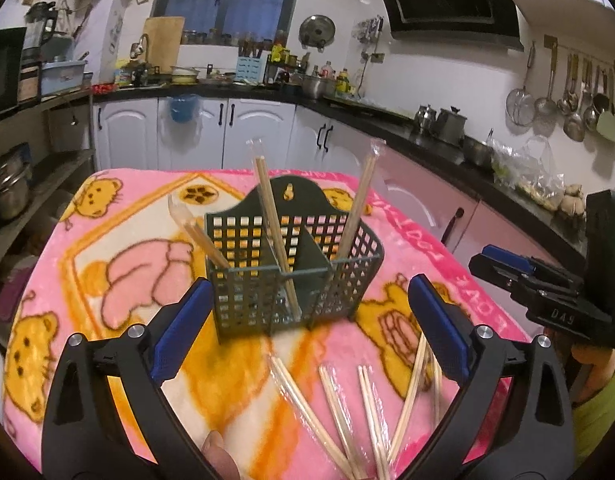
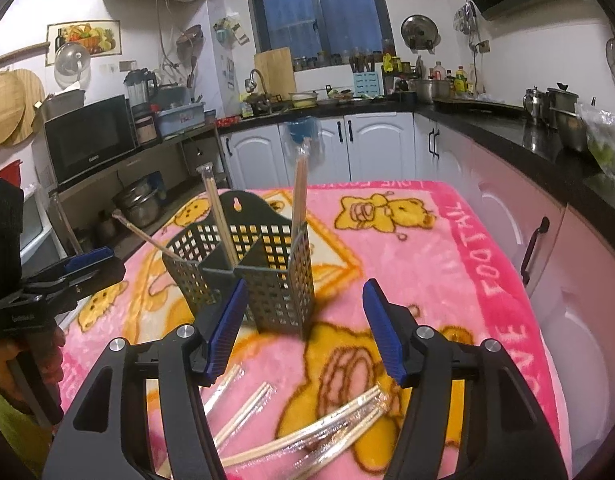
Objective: Organize utensils
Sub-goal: 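Withdraw both open tools from the caddy toward the wrapped chopsticks, then lower the left tool onto a wrapped chopstick while the right tool lowers onto another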
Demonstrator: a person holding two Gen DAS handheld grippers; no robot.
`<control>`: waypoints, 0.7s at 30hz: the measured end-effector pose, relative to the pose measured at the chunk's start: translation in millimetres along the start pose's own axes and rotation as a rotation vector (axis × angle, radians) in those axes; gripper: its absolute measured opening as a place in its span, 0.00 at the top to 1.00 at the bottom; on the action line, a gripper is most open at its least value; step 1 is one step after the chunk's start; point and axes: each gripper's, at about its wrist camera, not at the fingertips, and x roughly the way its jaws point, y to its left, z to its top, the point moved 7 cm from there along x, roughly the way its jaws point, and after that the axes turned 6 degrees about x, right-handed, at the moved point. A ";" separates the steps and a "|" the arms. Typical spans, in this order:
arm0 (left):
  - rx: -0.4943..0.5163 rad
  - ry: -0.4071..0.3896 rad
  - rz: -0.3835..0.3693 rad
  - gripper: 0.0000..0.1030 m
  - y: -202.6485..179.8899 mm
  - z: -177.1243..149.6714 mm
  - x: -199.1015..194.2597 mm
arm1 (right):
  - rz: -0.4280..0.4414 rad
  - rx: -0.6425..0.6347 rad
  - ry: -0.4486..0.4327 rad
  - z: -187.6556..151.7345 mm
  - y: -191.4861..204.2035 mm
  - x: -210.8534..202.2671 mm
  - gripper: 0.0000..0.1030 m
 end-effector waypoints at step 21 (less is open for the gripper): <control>-0.015 0.168 -0.060 0.13 -22.0 -56.0 42.9 | -0.074 0.075 0.096 -44.7 -59.7 -3.6 0.44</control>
